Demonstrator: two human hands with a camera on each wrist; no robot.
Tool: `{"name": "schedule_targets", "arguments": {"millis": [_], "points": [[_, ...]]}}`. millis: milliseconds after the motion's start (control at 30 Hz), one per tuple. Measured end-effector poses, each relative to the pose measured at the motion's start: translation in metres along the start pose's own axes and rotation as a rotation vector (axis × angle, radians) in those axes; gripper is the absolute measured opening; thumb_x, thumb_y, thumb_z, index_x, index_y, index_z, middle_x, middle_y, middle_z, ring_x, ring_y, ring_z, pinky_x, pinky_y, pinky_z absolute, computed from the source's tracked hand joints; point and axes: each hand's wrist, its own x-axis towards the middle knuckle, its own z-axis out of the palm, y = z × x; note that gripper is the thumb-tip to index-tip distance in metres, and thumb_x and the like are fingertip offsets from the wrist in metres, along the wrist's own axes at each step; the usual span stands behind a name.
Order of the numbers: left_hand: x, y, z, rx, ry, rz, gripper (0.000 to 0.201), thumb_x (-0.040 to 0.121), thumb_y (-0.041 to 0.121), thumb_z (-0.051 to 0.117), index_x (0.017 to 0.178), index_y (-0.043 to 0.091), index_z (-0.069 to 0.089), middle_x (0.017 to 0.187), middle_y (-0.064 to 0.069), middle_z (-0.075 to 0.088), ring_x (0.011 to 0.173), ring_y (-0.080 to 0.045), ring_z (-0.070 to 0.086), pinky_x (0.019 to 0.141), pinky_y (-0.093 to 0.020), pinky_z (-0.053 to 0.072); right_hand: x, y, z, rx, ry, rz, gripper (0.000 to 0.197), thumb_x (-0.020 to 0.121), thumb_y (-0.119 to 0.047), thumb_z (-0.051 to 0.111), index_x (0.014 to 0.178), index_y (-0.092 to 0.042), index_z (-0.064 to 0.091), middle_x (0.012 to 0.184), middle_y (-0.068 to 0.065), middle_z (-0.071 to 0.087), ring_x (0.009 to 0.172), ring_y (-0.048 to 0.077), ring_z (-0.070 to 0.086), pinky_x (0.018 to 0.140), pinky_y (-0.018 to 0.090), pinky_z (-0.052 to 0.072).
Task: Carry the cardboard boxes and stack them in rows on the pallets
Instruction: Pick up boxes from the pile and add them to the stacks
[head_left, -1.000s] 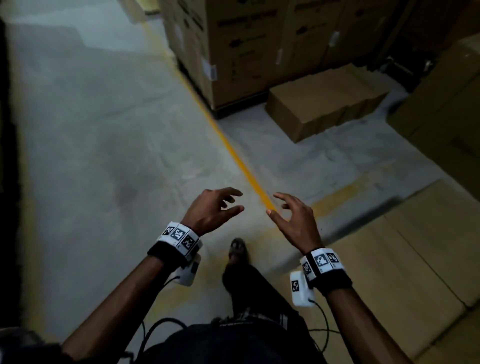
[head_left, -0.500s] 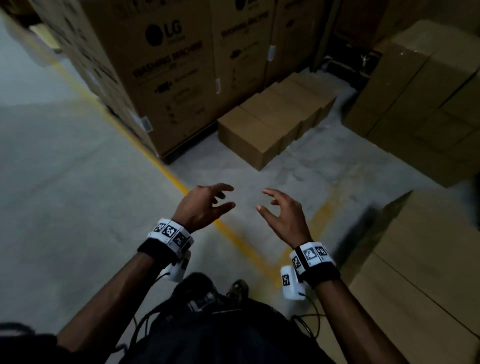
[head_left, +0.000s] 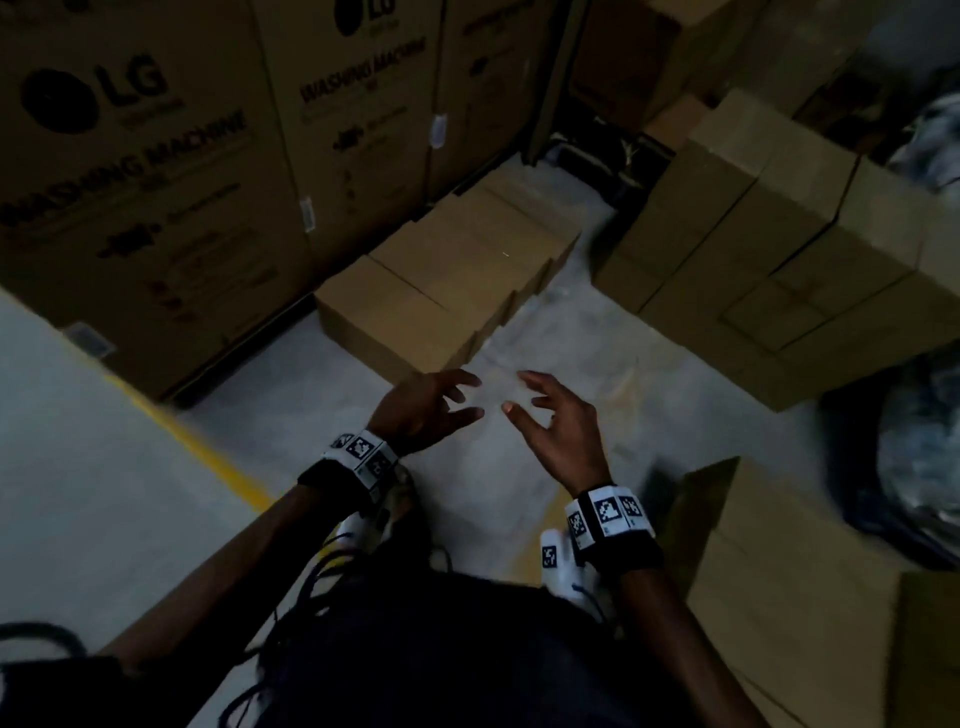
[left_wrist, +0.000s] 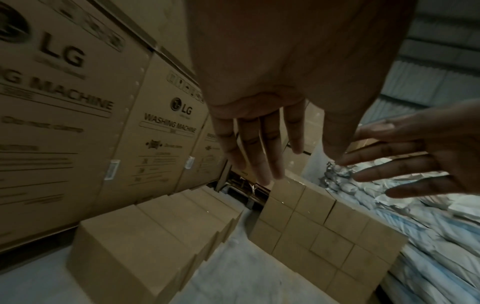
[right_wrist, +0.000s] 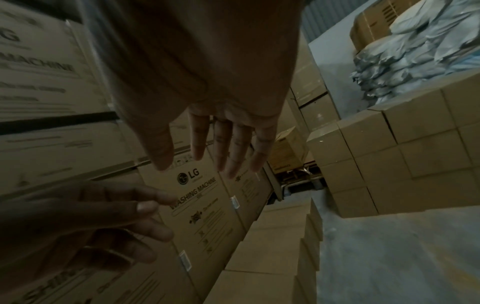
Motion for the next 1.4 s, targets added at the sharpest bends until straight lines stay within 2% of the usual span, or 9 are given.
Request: {"name": "schedule_targets", "arguments": {"millis": [267,400,500,667,800,933,1100,1267,1400], "points": [[0.182,-0.019,-0.039,-0.054,-0.120,-0.041,0.048,0.094,0.053,0.067,0.136,0.033,0.059,0.112,0.003,0.068,0.106,-0.018,0.064,0.096,-0.036,0.053,0.202,-0.010,-0.026,-0.115,-0.118,-0.014,0.050,0.091,-0.046,0.075,0.137,-0.030,0.062,0.133,-0.012,0.065,0.109,0.009,0.065,0.100,0.043,0.053],[0.238,-0.036,-0.041,-0.092,-0.107,-0.147,0.055,0.085,0.063,0.066,0.132,0.035,0.061,0.108,0.004,0.070,0.100,-0.017,0.067,0.091,-0.038,0.056,0.281,-0.002,-0.023,-0.111,-0.189,0.010,0.050,0.092,-0.046,0.074,0.137,-0.030,0.061,0.134,-0.011,0.065,0.109,0.010,0.066,0.098,0.042,0.053],[0.275,-0.056,-0.033,-0.125,-0.076,-0.228,0.065,0.079,0.072,0.058,0.130,0.033,0.062,0.111,0.004,0.071,0.102,-0.015,0.067,0.091,-0.037,0.057,0.338,0.014,-0.013,-0.151,-0.321,0.025,0.050,0.092,-0.042,0.075,0.138,-0.026,0.062,0.134,-0.005,0.066,0.111,0.015,0.066,0.094,0.036,0.055],[0.344,-0.078,-0.027,-0.130,-0.123,-0.471,0.052,0.095,0.052,0.066,0.142,0.032,0.056,0.122,0.005,0.069,0.101,-0.015,0.062,0.100,-0.034,0.050,0.433,0.041,0.011,-0.100,-0.561,0.072,0.049,0.093,-0.036,0.074,0.137,-0.019,0.061,0.132,-0.001,0.066,0.115,0.019,0.064,0.097,0.036,0.054],[0.399,-0.101,-0.017,-0.155,-0.046,-0.644,0.049,0.097,0.046,0.064,0.144,0.031,0.055,0.123,0.008,0.066,0.111,-0.019,0.063,0.088,-0.021,0.043,0.508,0.075,0.040,-0.125,-0.771,0.051,0.050,0.095,-0.036,0.072,0.140,-0.017,0.060,0.131,0.000,0.068,0.116,0.016,0.063,0.096,0.027,0.050],[0.450,-0.151,0.032,-0.249,0.037,-0.805,0.051,0.094,0.052,0.066,0.141,0.036,0.056,0.120,0.003,0.070,0.106,-0.020,0.067,0.099,-0.033,0.053,0.582,0.142,0.093,-0.346,-0.961,-0.038,0.054,0.099,-0.045,0.064,0.146,-0.022,0.053,0.146,0.001,0.056,0.133,0.024,0.053,0.109,0.038,0.043],[0.487,-0.227,0.127,-0.377,0.164,-0.974,0.058,0.090,0.053,0.070,0.142,0.034,0.053,0.127,-0.001,0.067,0.111,-0.023,0.066,0.097,-0.037,0.054,0.648,0.249,0.175,-0.597,-1.049,-0.067,0.053,0.099,-0.046,0.059,0.145,-0.021,0.050,0.148,0.006,0.054,0.136,0.030,0.050,0.106,0.036,0.041],[0.501,-0.298,0.225,-0.413,0.269,-1.136,0.073,0.092,0.048,0.070,0.154,0.024,0.040,0.142,-0.012,0.058,0.127,-0.031,0.058,0.104,-0.037,0.046,0.661,0.359,0.243,-0.612,-1.033,0.082,0.061,0.098,-0.047,0.060,0.152,-0.023,0.043,0.157,0.006,0.044,0.142,0.032,0.043,0.110,0.038,0.038],[0.497,-0.355,0.289,-0.401,0.296,-1.237,0.088,0.092,0.051,0.069,0.161,0.027,0.021,0.141,-0.019,0.053,0.128,-0.039,0.052,0.100,-0.045,0.046,0.654,0.427,0.293,-0.646,-1.025,0.025,0.077,0.098,-0.045,0.062,0.162,-0.021,0.025,0.167,0.007,0.025,0.152,0.029,0.026,0.121,0.040,0.026]]}}
